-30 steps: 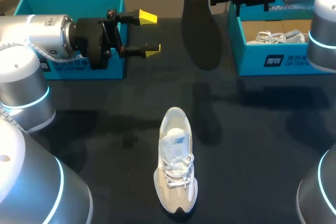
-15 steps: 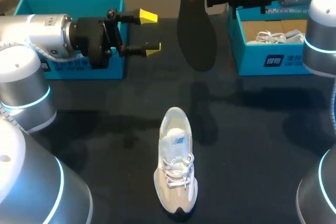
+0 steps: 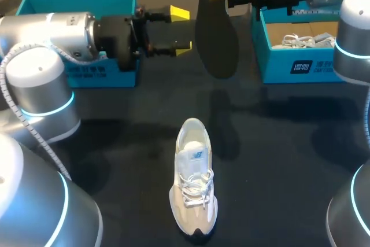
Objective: Take the shoe out of the shoebox, open the shoe tongue, remove and reinsert the insole, then place the shoe into the shoebox
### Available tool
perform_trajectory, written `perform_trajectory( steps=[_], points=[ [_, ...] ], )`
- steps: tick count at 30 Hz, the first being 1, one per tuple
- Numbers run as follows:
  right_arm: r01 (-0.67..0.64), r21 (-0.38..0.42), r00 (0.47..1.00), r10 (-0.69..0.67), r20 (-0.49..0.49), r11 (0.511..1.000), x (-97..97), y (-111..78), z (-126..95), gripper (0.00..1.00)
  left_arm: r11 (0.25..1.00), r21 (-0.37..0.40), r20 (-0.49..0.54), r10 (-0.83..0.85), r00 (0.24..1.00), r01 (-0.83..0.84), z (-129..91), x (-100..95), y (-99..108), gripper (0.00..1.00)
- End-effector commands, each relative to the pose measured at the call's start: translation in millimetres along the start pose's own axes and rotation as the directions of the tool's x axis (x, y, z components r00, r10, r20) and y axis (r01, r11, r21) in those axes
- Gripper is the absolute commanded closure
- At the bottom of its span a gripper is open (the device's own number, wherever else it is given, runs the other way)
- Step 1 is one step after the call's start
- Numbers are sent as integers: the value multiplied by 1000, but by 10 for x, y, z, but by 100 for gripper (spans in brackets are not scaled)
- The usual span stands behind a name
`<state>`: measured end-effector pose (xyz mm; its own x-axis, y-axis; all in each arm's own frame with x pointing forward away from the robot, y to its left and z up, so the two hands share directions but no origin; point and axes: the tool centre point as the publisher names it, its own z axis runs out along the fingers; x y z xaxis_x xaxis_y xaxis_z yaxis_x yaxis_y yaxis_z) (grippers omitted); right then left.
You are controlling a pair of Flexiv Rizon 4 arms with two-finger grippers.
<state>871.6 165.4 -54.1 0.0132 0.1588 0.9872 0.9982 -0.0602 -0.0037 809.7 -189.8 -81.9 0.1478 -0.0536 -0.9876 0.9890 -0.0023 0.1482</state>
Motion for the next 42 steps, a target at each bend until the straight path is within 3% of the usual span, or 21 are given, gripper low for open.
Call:
perform_trajectory(
  steps=[1, 9, 11, 15, 18, 37, 42],
  points=[
    [-1, -1, 1000, 1, 3, 1000, 4, 5, 18, 100, 1000, 4, 3, 0, 1000, 0, 205, 32, 91, 11],
    [-1, -1, 1000, 1, 3, 1000, 4, 5, 18, 100, 1000, 3, -2, -6, 1000, 6, 380, 76, 53, 18],
    [-1, -1, 1000, 1, 3, 1000, 4, 5, 18, 100, 1000, -1, -7, 2, 1000, -2, 409, 76, 35, 29],
    [-1, -1, 1000, 1, 3, 1000, 4, 5, 18, 100, 1000, -5, -5, 4, 1000, -4, 459, 55, 22, 35],
    [-1, -1, 1000, 1, 3, 1000, 4, 5, 18, 100, 1000, -7, -5, 10, 1000, -10, 491, 25, 5, 49],
    [-1, -1, 1000, 1, 3, 1000, 4, 5, 18, 100, 999, -37, -10, 23, 1000, -24, 469, -30, 43, 61],
    [-1, -1, 1000, 1, 3, 1000, 4, 5, 18, 100, 999, -40, -15, 27, 1000, -27, 487, -34, 68, 70]
  ],
)
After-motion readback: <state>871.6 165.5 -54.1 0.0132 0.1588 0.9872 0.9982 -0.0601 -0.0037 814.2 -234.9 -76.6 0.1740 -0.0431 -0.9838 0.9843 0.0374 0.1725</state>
